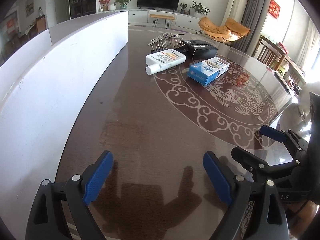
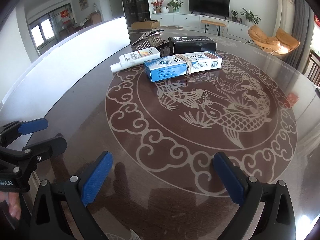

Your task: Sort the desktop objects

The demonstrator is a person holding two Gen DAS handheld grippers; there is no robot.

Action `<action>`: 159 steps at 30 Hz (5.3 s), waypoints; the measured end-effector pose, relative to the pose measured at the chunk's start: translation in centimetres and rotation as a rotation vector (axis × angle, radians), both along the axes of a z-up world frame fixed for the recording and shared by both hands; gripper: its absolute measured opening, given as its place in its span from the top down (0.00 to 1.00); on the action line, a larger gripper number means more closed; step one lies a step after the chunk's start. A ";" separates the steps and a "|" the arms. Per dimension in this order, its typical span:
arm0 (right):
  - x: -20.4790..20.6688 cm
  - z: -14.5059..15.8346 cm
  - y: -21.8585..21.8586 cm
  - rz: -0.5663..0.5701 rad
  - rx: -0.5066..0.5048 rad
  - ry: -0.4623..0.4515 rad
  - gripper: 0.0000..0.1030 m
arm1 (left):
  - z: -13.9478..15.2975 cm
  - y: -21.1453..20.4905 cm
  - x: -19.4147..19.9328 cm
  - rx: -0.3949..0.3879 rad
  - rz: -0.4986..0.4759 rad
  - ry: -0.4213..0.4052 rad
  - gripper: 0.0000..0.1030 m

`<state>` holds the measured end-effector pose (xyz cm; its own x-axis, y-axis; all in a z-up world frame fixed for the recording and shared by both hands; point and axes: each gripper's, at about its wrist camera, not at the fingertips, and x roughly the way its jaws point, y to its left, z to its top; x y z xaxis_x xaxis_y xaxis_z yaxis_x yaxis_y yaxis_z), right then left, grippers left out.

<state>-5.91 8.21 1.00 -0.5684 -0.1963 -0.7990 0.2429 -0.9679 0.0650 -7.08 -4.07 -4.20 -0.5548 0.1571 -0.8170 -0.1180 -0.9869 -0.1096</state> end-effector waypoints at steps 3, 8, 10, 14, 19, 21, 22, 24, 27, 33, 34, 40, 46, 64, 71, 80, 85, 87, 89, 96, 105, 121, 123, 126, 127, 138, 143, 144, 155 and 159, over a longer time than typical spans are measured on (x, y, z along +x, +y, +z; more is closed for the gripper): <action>-0.1 -0.1 -0.4 0.003 0.024 -0.004 0.00 | -0.5 -0.3 -0.6 -0.003 0.021 0.010 0.11; 0.0 -0.4 -1.0 0.004 0.071 -0.006 0.00 | -0.6 -0.3 -0.6 -0.032 0.033 0.033 0.11; 0.0 -0.4 -1.0 0.004 0.070 -0.006 0.00 | -0.7 -0.4 -0.6 -0.046 0.042 0.039 0.11; 0.0 -0.4 -0.9 0.004 0.070 -0.006 0.00 | -0.7 -0.8 -0.6 -0.045 0.065 0.047 0.11; 0.0 -0.3 -0.9 0.004 0.070 -0.006 0.00 | -0.8 -0.7 -0.8 -0.074 0.075 0.052 0.10; 0.0 -0.3 -0.9 0.004 0.070 -0.007 0.00 | -1.0 -0.1 -0.9 -0.114 0.068 0.049 0.08; 0.0 -0.3 -0.9 0.004 0.070 -0.007 0.00 | -1.0 -0.1 -0.9 -0.116 0.068 0.049 0.07; 0.0 -0.3 -0.9 0.004 0.070 -0.007 0.00 | -1.2 -0.3 -1.0 -0.110 0.076 0.037 0.00; 0.0 -0.3 -0.9 0.004 0.069 -0.007 0.00 | -1.2 -0.4 -1.0 -0.111 0.078 0.037 0.00; -0.9 0.0 -0.3 -0.002 0.012 -0.011 0.00 | -1.2 -0.3 -1.0 -0.111 0.078 0.038 0.00; -1.6 0.1 0.0 -0.020 -0.009 -0.018 0.00 | -1.2 -0.3 -1.0 -0.111 0.078 0.038 0.00; -8.6 2.2 1.9 -0.197 -0.166 -0.027 0.00 | -1.2 -0.3 -1.0 -0.111 0.078 0.038 0.00; -16.1 2.4 0.4 -0.297 -0.134 -0.121 0.00 | -1.2 -0.3 -1.0 -0.111 0.078 0.038 0.00; -19.0 0.6 -3.2 -0.309 0.008 -0.117 0.00 | -1.3 -0.1 -1.1 -0.108 0.075 0.037 0.00; -18.4 0.0 -3.7 -0.263 0.066 -0.090 0.00 | -1.3 -0.1 -1.1 -0.108 0.074 0.037 0.00; -18.0 0.3 -3.1 -0.233 0.074 -0.033 0.42 | -1.3 -0.1 -1.1 -0.108 0.074 0.037 0.00; -17.6 0.5 -2.3 -0.209 0.070 -0.018 0.56 | -1.3 -0.1 -1.1 -0.108 0.074 0.037 0.00; -17.1 0.5 -2.0 -0.202 0.071 -0.012 0.56 | -1.3 -0.1 -1.1 -0.108 0.074 0.037 0.00; -16.5 0.4 -1.8 -0.196 0.068 -0.005 0.56 | -1.3 -0.1 -1.1 -0.108 0.074 0.037 0.00; -13.9 0.3 -0.4 -0.158 0.063 0.010 0.56 | -1.3 -0.1 -1.1 -0.108 0.074 0.037 0.00; -8.8 0.2 1.7 -0.122 0.066 0.016 0.56 | -1.3 -0.1 -1.1 -0.108 0.074 0.037 0.00; -4.7 -0.1 3.4 -0.104 0.038 0.031 0.31 | -1.3 -0.2 -1.1 -0.105 0.073 0.036 0.00; -4.7 -0.2 3.3 -0.104 0.045 0.026 0.24 | -1.4 -0.1 -1.0 -0.105 0.072 0.037 0.00; -4.7 -0.2 3.6 -0.111 0.030 0.023 0.20 | -1.4 0.0 -1.1 -0.107 0.067 0.035 0.00; -4.7 -0.3 3.7 -0.114 0.025 0.021 0.19 | -1.4 0.2 -1.4 -0.107 0.056 0.030 0.00; -4.7 -0.4 4.0 -0.101 -0.010 0.018 0.13 | -1.0 2.5 -12.6 -0.126 -0.172 -0.053 0.00; -4.8 -0.4 4.0 -0.102 -0.016 0.018 0.13 | -0.9 3.2 -17.3 -0.128 -0.154 -0.062 0.00; -4.8 -0.4 3.9 -0.102 -0.012 0.018 0.12 | -0.8 3.5 -17.9 -0.127 -0.153 -0.058 0.00; -4.8 -0.5 3.8 -0.101 0.004 0.017 0.12 | -0.3 5.5 -19.3 -0.109 -0.163 0.067 0.33; -4.8 -0.6 3.8 -0.100 0.009 0.017 0.12 | -0.1 4.7 -17.2 -0.106 -0.138 0.074 0.50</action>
